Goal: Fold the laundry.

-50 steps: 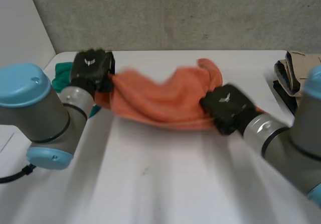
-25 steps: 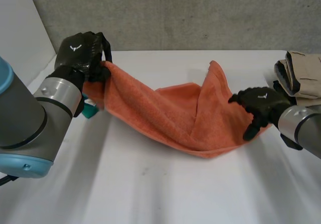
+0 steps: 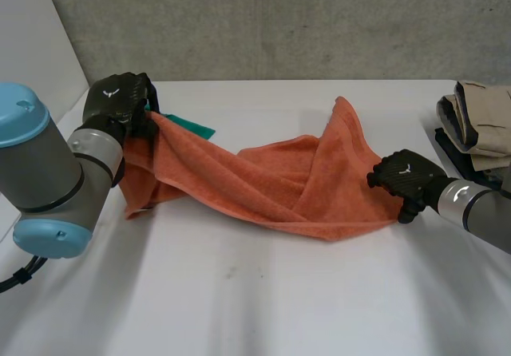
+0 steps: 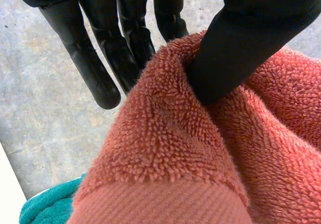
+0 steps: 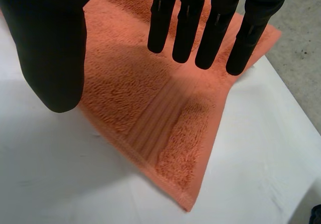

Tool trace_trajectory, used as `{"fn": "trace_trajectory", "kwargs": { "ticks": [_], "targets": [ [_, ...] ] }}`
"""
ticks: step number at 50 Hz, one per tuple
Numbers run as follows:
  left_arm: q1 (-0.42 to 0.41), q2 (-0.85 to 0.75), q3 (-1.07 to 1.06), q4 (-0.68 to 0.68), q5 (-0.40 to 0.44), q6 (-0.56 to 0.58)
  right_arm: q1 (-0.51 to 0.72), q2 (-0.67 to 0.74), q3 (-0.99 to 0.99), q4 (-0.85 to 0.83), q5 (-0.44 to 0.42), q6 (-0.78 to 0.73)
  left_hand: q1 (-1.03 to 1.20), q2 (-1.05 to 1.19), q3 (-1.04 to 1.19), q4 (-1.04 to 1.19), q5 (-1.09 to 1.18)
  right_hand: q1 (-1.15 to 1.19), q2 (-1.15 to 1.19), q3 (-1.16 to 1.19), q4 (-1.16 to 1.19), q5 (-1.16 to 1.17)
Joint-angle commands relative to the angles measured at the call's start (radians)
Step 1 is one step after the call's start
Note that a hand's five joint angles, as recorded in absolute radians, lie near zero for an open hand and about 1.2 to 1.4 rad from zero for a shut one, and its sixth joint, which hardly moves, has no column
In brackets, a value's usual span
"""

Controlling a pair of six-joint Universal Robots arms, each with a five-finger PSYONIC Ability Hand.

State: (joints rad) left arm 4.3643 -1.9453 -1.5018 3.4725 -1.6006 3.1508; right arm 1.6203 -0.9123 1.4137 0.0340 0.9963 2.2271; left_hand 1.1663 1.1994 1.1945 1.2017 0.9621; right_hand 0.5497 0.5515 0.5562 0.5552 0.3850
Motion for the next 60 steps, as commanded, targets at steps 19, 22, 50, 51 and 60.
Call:
{"fn": "trace_trajectory", "kwargs": {
  "ticks": [19, 22, 50, 51, 60],
  "targets": [
    [0.054, -0.083, 0.069, -0.009, -0.004, 0.000, 0.006, 0.093, -0.091, -0.026, 0.008, 0.008, 0.230, 0.197, 0.202, 0.195, 0.260, 0.222, 0.220, 0.216, 0.217, 0.212],
    [0.054, -0.084, 0.068, -0.010, -0.004, 0.000, 0.007, 0.095, -0.093, -0.052, 0.012, 0.017, 0.230, 0.197, 0.202, 0.195, 0.260, 0.246, 0.244, 0.239, 0.240, 0.236],
    [0.095, -0.084, 0.058, -0.012, -0.004, -0.002, 0.013, -0.031, -0.139, -0.092, 0.082, 0.347, 0.230, 0.197, 0.202, 0.195, 0.260, -0.092, -0.094, -0.098, -0.097, -0.102],
    [0.095, -0.084, 0.058, -0.012, -0.002, -0.002, 0.013, -0.025, -0.133, -0.048, 0.071, 0.348, 0.230, 0.197, 0.202, 0.195, 0.260, -0.092, -0.094, -0.098, -0.097, -0.102],
    [0.095, -0.087, 0.058, -0.012, -0.004, -0.002, 0.012, 0.006, -0.107, 0.069, 0.062, 0.270, 0.230, 0.197, 0.202, 0.195, 0.260, -0.004, -0.006, -0.010, -0.009, -0.014]
  ]
}}
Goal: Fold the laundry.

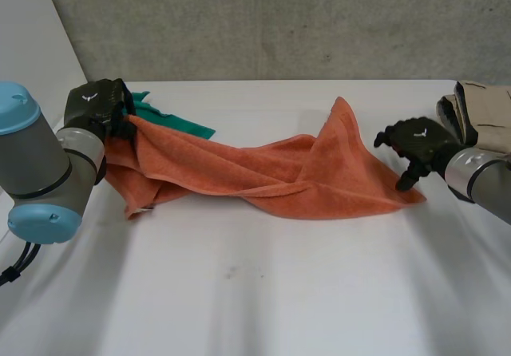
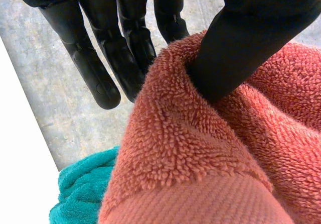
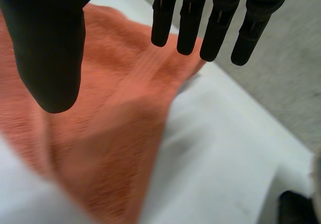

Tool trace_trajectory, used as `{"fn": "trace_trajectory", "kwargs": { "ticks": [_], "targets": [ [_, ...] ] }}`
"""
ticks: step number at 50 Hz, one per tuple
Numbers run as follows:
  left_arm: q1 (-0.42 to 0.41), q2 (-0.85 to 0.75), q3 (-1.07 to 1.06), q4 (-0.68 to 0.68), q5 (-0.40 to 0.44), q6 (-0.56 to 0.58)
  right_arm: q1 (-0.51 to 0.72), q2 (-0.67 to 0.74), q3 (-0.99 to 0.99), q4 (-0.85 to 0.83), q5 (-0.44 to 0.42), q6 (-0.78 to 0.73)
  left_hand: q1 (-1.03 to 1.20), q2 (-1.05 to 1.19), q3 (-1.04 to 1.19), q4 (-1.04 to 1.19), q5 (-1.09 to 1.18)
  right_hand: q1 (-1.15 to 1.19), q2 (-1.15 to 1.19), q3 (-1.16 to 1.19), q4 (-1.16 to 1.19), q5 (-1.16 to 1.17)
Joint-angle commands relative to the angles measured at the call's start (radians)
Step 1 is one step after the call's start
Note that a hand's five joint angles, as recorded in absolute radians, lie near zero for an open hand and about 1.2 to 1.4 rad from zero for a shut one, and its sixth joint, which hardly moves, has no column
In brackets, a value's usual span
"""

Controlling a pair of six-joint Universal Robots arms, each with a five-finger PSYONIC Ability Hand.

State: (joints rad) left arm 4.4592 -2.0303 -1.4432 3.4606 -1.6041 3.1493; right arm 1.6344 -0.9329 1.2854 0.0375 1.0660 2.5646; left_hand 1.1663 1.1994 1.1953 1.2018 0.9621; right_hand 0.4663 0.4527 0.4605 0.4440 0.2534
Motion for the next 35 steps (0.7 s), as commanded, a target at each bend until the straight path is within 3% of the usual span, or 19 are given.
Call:
{"fn": "trace_trajectory", "kwargs": {
  "ticks": [1, 8, 20, 22, 23, 26, 30, 35],
  "targets": [
    [0.000, -0.002, 0.000, 0.000, 0.000, 0.000, -0.002, 0.043, 0.023, 0.065, -0.008, -0.085, 0.230, 0.197, 0.201, 0.194, 0.260, 0.094, 0.108, 0.100, 0.116, 0.133],
    [0.000, -0.002, 0.000, 0.000, 0.000, -0.002, -0.002, 0.089, 0.017, 0.062, -0.001, -0.101, 0.230, 0.197, 0.201, 0.194, 0.260, 0.171, 0.184, 0.176, 0.193, 0.209],
    [-0.001, -0.004, -0.005, -0.006, 0.000, -0.002, 0.007, 0.152, -0.011, -0.045, 0.006, -0.089, 0.230, 0.197, 0.201, 0.194, 0.260, 0.531, 0.545, 0.537, 0.554, 0.570],
    [-0.001, -0.004, -0.009, -0.006, 0.001, -0.003, 0.008, 0.163, -0.017, -0.047, 0.006, -0.089, 0.230, 0.197, 0.201, 0.194, 0.260, 0.686, 0.700, 0.692, 0.709, 0.725],
    [-0.001, -0.004, -0.012, -0.006, 0.001, -0.003, 0.010, 0.169, -0.018, -0.048, 0.006, -0.089, 0.230, 0.197, 0.201, 0.194, 0.260, 0.928, 0.941, 0.933, 0.950, 0.966],
    [-0.004, -0.001, -0.017, -0.015, 0.001, -0.003, 0.012, 0.163, -0.018, -0.053, 0.006, -0.089, 0.230, 0.197, 0.201, 0.194, 0.260, 0.930, 0.944, 0.936, 0.952, 0.968],
    [-0.015, 0.015, -0.017, -0.102, 0.003, 0.002, 0.001, 0.116, -0.003, -0.056, 0.014, -0.086, 0.230, 0.197, 0.201, 0.194, 0.260, 0.930, 0.944, 0.936, 0.952, 0.968],
    [-0.027, 0.090, -0.014, -0.305, 0.010, -0.002, -0.016, -0.148, 0.041, -0.025, 0.034, -0.047, 0.230, 0.197, 0.201, 0.194, 0.260, 0.930, 0.944, 0.936, 0.952, 0.968]
  ]
}}
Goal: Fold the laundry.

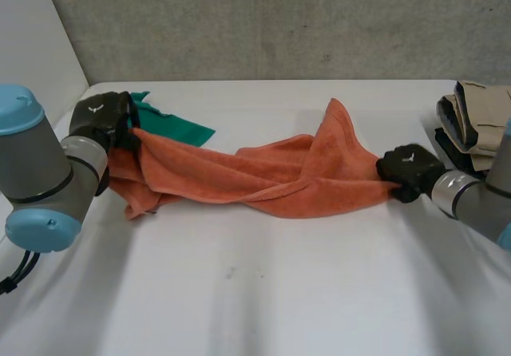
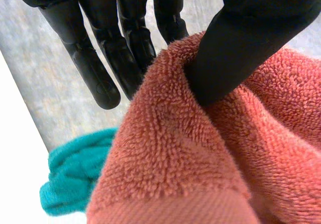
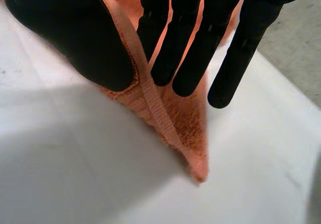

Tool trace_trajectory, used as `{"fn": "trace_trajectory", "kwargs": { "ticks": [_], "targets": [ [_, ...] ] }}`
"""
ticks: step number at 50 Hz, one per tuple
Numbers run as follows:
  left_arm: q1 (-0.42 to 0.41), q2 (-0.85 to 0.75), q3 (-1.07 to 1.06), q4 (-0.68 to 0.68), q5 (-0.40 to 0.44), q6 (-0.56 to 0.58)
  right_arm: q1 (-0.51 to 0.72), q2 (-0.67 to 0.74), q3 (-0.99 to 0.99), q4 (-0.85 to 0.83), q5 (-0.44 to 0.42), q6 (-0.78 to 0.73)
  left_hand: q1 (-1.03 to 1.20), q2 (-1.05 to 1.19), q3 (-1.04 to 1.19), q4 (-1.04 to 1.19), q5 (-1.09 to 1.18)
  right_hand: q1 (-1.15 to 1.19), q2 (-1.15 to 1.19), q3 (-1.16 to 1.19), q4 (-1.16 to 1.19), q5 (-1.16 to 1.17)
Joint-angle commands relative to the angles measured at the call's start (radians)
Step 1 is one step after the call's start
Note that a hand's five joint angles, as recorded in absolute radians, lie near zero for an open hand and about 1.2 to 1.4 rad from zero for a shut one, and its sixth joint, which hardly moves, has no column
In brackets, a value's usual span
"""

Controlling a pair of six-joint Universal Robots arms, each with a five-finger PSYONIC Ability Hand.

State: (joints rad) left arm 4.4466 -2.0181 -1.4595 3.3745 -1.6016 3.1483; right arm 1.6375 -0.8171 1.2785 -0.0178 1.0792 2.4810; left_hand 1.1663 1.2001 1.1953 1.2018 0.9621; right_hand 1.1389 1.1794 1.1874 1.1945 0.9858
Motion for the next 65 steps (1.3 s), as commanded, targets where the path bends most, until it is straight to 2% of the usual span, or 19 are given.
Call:
{"fn": "trace_trajectory", "kwargs": {
  "ticks": [1, 9, 11, 14, 18, 22, 28, 30, 33, 34, 37, 39, 40, 42, 44, 49, 55, 56, 65],
  "targets": [
    [-0.023, 0.113, 0.001, -0.287, 0.012, -0.001, -0.024, -0.296, 0.056, 0.041, 0.019, 0.036, 0.230, 0.196, 0.201, 0.194, 0.260, 0.257, 0.217, 0.209, 0.202, 0.236],
    [-0.062, 0.324, -0.001, -0.542, 0.078, 0.004, -0.108, -0.621, 0.016, 0.228, 0.019, 0.010, 0.230, 0.196, 0.201, 0.194, 0.260, 0.257, 0.217, 0.209, 0.202, 0.236],
    [-0.070, 0.367, 0.007, -0.550, 0.100, 0.006, -0.136, -0.722, -0.028, 0.298, 0.012, 0.009, 0.230, 0.196, 0.201, 0.194, 0.260, 0.257, 0.217, 0.209, 0.202, 0.236],
    [-0.064, 0.441, 0.031, -0.552, 0.138, 0.006, -0.159, -0.767, -0.041, 0.334, 0.008, 0.009, 0.230, 0.196, 0.201, 0.194, 0.260, 0.257, 0.217, 0.209, 0.202, 0.236],
    [-0.059, 0.437, 0.050, -0.554, 0.167, 0.004, -0.162, -0.743, -0.034, 0.383, 0.010, -0.007, 0.230, 0.196, 0.201, 0.194, 0.260, 0.257, 0.217, 0.209, 0.202, 0.236],
    [-0.067, 0.297, 0.062, -0.552, 0.160, 0.009, -0.088, -0.656, -0.024, 0.426, 0.045, -0.097, 0.230, 0.196, 0.201, 0.194, 0.260, 0.257, 0.217, 0.209, 0.202, 0.236],
    [-0.069, -0.024, 0.212, -0.535, 0.149, 0.062, 0.070, -0.420, -0.065, 0.437, 0.261, -0.267, 0.230, 0.196, 0.201, 0.194, 0.260, 0.257, 0.217, 0.209, 0.202, 0.236],
    [-0.070, -0.098, 0.287, -0.509, 0.123, 0.078, 0.096, -0.361, -0.105, 0.394, 0.315, -0.264, 0.230, 0.196, 0.201, 0.194, 0.260, 0.257, 0.217, 0.209, 0.202, 0.236],
    [-0.081, -0.198, 0.454, -0.416, 0.051, 0.101, 0.133, -0.252, -0.197, 0.238, 0.380, -0.248, 0.230, 0.196, 0.201, 0.194, 0.260, 0.257, 0.217, 0.209, 0.202, 0.236],
    [-0.084, -0.211, 0.493, -0.382, 0.034, 0.108, 0.146, -0.223, -0.243, 0.128, 0.398, -0.222, 0.230, 0.196, 0.201, 0.194, 0.260, 0.257, 0.217, 0.209, 0.202, 0.236],
    [-0.089, -0.225, 0.609, -0.175, 0.020, 0.142, 0.151, -0.228, -0.284, -0.037, 0.403, -0.159, 0.230, 0.196, 0.201, 0.194, 0.260, 0.257, 0.217, 0.209, 0.202, 0.236],
    [-0.098, -0.217, 0.634, -0.051, 0.034, 0.156, 0.153, -0.249, -0.294, -0.242, 0.404, -0.067, 0.230, 0.196, 0.201, 0.194, 0.260, 0.257, 0.217, 0.209, 0.202, 0.236],
    [-0.104, -0.202, 0.636, 0.060, 0.046, 0.153, 0.153, -0.264, -0.291, -0.293, 0.406, -0.039, 0.230, 0.196, 0.201, 0.194, 0.260, 0.257, 0.217, 0.209, 0.202, 0.236],
    [-0.101, -0.168, 0.637, 0.152, 0.048, 0.147, 0.153, -0.319, -0.266, -0.435, 0.412, 0.028, 0.230, 0.196, 0.201, 0.194, 0.260, 0.257, 0.217, 0.209, 0.202, 0.236],
    [-0.107, -0.095, 0.628, 0.203, 0.046, 0.145, 0.153, -0.362, -0.239, -0.474, 0.406, 0.058, 0.230, 0.196, 0.201, 0.194, 0.260, 0.257, 0.217, 0.209, 0.202, 0.236],
    [-0.115, -0.011, 0.556, 0.134, 0.040, 0.089, 0.151, -0.455, -0.156, -0.462, 0.387, 0.107, 0.230, 0.196, 0.201, 0.194, 0.260, 0.257, 0.217, 0.209, 0.202, 0.236],
    [-0.105, 0.114, 0.401, -0.027, 0.048, 0.015, 0.133, -0.497, 0.027, -0.358, 0.277, 0.110, 0.230, 0.196, 0.201, 0.194, 0.260, 0.257, 0.217, 0.209, 0.202, 0.236],
    [-0.104, 0.143, 0.340, -0.094, 0.051, 0.016, 0.124, -0.519, 0.072, -0.320, 0.247, 0.110, 0.230, 0.196, 0.201, 0.194, 0.260, 0.257, 0.217, 0.209, 0.202, 0.236],
    [-0.046, 0.099, 0.147, -0.311, 0.052, 0.019, 0.022, -0.536, 0.288, -0.186, 0.137, 0.078, 0.230, 0.196, 0.201, 0.194, 0.260, 0.257, 0.217, 0.209, 0.202, 0.236]
  ]
}}
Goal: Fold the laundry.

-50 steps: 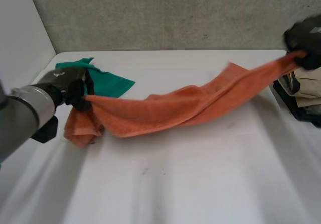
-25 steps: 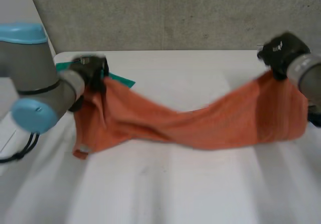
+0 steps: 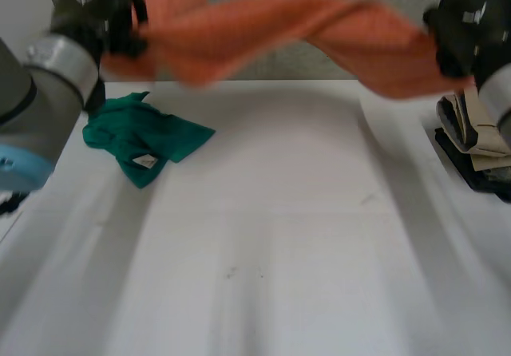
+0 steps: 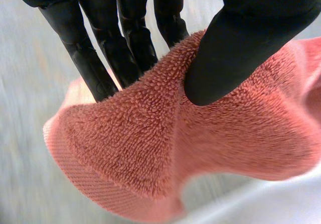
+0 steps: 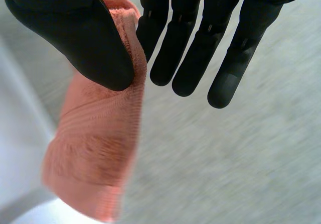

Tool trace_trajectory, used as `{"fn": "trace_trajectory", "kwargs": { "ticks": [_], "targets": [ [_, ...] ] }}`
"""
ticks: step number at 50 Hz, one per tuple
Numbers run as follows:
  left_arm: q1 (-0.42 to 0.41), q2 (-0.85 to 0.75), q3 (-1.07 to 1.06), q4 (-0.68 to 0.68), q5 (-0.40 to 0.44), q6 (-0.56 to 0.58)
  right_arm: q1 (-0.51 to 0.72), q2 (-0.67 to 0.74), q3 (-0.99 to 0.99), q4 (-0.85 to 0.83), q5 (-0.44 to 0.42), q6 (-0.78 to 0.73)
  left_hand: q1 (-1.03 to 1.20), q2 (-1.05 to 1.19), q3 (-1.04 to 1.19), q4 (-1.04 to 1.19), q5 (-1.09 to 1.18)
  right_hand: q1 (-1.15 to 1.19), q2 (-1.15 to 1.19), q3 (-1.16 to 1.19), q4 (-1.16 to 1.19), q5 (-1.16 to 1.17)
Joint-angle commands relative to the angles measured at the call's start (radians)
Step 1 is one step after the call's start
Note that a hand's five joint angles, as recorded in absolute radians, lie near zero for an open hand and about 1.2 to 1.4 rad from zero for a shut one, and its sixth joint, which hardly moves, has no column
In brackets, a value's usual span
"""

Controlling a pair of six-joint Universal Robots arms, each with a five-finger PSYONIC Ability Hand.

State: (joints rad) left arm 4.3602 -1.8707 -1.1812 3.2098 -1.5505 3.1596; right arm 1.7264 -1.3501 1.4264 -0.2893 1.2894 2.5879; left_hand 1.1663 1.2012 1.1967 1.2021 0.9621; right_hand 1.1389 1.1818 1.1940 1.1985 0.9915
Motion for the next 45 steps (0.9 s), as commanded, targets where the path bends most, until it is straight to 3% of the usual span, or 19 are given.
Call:
{"fn": "trace_trajectory", "kwargs": {
  "ticks": [1, 7, 15, 16, 18, 20, 22, 27, 34, 40, 45],
  "targets": [
    [0.041, -0.070, -0.133, -0.151, 0.000, 0.008, -0.070, 0.000, 0.149, 0.085, -0.077, -0.032, 0.230, 0.195, 0.200, 0.194, 0.260, 0.257, 0.214, 0.202, 0.198, 0.230],
    [0.033, -0.202, -0.103, -0.136, 0.000, 0.028, -0.064, 0.095, 0.180, 0.082, -0.078, -0.081, 0.230, 0.195, 0.200, 0.194, 0.260, 0.257, 0.214, 0.202, 0.198, 0.230],
    [0.026, -0.445, 0.005, 0.034, -0.003, 0.100, -0.065, 0.206, 0.177, 0.081, -0.067, -0.115, 0.230, 0.195, 0.200, 0.194, 0.260, 0.257, 0.214, 0.202, 0.198, 0.230],
    [0.021, -0.465, 0.009, 0.047, -0.003, 0.124, -0.065, 0.215, 0.178, 0.081, -0.067, -0.114, -0.156, -0.191, -0.187, -0.192, -0.127, 0.257, 0.214, 0.202, 0.198, 0.230],
    [0.013, -0.475, 0.009, 0.050, -0.003, 0.149, -0.065, 0.232, 0.187, 0.081, -0.061, -0.112, -0.604, -0.639, -0.635, -0.640, -0.574, 0.257, 0.214, 0.202, 0.198, 0.230],
    [-0.002, -0.475, -0.003, 0.051, -0.003, 0.172, -0.065, 0.235, 0.195, 0.078, -0.058, -0.111, -0.718, -0.752, -0.748, -0.753, -0.688, 0.257, 0.214, 0.202, 0.198, 0.230],
    [-0.013, -0.463, -0.020, 0.056, -0.002, 0.177, -0.065, 0.233, 0.201, 0.075, -0.055, -0.111, -0.730, -0.765, -0.760, -0.765, -0.700, 0.257, 0.214, 0.202, 0.198, 0.230],
    [-0.024, -0.235, -0.173, 0.065, 0.001, 0.186, -0.064, 0.230, 0.215, 0.075, -0.055, -0.112, -0.689, -0.724, -0.719, -0.725, -0.659, 0.257, 0.214, 0.202, 0.198, 0.230],
    [-0.053, 0.005, -0.437, 0.119, 0.006, 0.197, -0.064, 0.229, 0.239, 0.073, -0.056, -0.106, -0.413, -0.448, -0.444, -0.449, -0.384, 0.257, 0.214, 0.202, 0.198, 0.230],
    [-0.060, -0.010, -0.543, 0.140, 0.007, 0.243, -0.064, 0.227, 0.239, 0.075, -0.056, -0.106, -0.430, -0.465, -0.460, -0.466, -0.400, 0.257, 0.214, 0.202, 0.198, 0.230],
    [-0.070, -0.112, -0.532, 0.148, 0.009, 0.313, -0.064, 0.229, 0.239, 0.078, -0.056, -0.107, -0.609, -0.643, -0.639, -0.644, -0.579, 0.257, 0.214, 0.202, 0.198, 0.230]
  ]
}}
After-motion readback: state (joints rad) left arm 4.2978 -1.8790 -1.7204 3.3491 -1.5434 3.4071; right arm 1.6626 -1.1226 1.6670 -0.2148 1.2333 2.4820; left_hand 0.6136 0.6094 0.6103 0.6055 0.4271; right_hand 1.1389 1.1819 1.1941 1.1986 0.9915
